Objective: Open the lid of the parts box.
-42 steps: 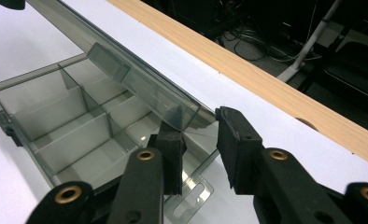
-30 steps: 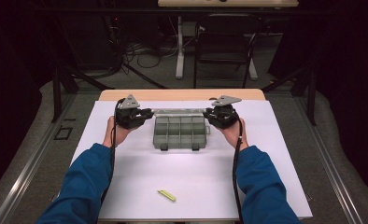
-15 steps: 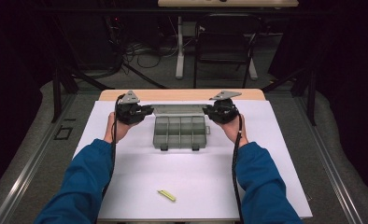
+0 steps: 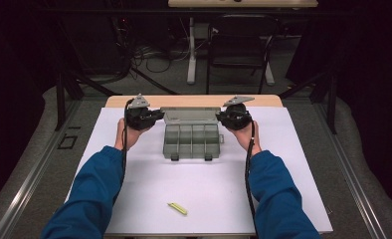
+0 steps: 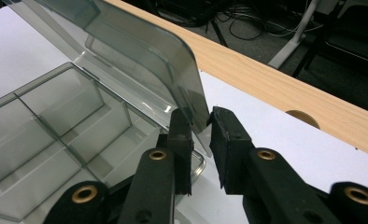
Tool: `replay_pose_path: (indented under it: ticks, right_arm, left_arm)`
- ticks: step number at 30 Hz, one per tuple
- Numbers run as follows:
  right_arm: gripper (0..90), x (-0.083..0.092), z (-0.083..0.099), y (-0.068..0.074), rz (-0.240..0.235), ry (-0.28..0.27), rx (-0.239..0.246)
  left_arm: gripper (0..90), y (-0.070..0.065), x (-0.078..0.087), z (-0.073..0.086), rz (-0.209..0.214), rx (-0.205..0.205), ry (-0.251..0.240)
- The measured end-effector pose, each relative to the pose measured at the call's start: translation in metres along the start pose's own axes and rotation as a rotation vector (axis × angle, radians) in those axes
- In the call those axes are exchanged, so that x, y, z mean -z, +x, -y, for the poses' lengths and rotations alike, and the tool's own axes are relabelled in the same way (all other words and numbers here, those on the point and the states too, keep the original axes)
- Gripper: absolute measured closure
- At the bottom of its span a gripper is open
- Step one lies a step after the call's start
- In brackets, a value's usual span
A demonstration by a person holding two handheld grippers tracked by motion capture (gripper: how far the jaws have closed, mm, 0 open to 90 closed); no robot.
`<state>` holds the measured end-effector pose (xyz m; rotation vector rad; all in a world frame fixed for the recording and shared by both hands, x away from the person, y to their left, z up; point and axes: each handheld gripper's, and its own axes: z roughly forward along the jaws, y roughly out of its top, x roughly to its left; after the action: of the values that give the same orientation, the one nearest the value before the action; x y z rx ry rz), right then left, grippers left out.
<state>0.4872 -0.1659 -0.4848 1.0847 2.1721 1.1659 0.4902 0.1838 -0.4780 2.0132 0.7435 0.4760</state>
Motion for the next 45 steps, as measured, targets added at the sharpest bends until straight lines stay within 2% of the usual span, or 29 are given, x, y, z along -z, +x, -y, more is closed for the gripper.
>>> replay_pose_path:
  ticks: [2, 15, 21, 29, 37, 39, 45]
  right_arm:
    - [78.5, -0.001, 0.0, 0.0, 0.005, 0.001, 0.005]
    - [79.4, -0.01, -0.002, -0.003, 0.027, 0.008, -0.04]
    - [79.4, -0.017, 0.0, -0.006, 0.038, 0.008, -0.07]
    - [78.8, -0.024, 0.001, -0.006, 0.057, -0.002, -0.095]
    - [78.5, -0.032, 0.005, -0.007, 0.071, 0.005, -0.113]
    - [78.4, -0.035, 0.007, -0.007, 0.074, 0.007, -0.125]
    - [77.4, -0.041, 0.011, -0.008, 0.082, 0.027, -0.137]
  left_arm:
    - [79.6, 0.001, -0.001, -0.001, 0.0, 0.007, -0.003]
    - [80.6, 0.007, -0.013, -0.005, -0.031, 0.028, -0.001]
    - [80.7, 0.009, -0.019, -0.003, -0.051, 0.06, -0.003]
    - [80.4, 0.007, -0.026, -0.002, -0.102, 0.114, -0.024]
    - [76.5, 0.005, -0.036, 0.0, -0.132, 0.124, -0.003]
    - [75.5, 0.005, -0.04, 0.001, -0.142, 0.122, 0.018]
    - [72.5, 0.002, -0.052, 0.008, -0.163, 0.154, 0.054]
